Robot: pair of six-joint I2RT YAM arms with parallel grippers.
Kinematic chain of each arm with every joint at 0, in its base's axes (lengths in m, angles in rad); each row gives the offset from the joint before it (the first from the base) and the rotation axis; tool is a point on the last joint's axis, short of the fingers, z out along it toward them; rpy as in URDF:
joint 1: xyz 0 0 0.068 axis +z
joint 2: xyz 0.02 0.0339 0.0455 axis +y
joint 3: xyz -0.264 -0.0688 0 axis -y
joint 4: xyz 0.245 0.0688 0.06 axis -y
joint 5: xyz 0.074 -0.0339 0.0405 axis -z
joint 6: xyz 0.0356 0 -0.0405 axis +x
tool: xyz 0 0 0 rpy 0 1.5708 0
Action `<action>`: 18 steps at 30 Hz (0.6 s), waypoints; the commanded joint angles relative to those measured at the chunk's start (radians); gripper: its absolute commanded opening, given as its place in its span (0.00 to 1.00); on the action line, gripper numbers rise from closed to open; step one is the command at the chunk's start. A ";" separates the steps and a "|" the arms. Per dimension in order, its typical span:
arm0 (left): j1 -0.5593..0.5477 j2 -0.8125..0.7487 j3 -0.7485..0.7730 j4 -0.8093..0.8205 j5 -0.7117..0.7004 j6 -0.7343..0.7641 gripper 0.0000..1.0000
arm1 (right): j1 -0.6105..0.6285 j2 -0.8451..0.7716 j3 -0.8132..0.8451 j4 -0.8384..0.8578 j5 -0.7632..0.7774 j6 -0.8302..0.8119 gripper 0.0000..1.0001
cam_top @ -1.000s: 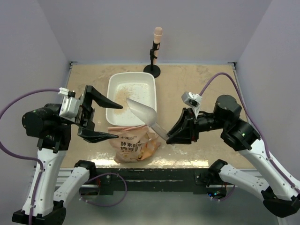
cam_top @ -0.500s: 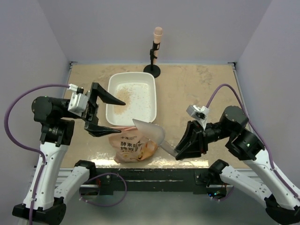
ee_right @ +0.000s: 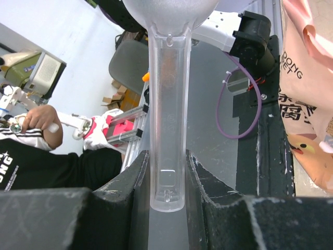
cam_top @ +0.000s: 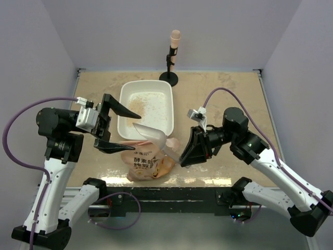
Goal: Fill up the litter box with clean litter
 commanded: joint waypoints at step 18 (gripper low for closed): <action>-0.030 0.038 -0.018 0.010 0.085 0.089 0.58 | 0.055 0.070 0.117 0.103 -0.029 0.021 0.00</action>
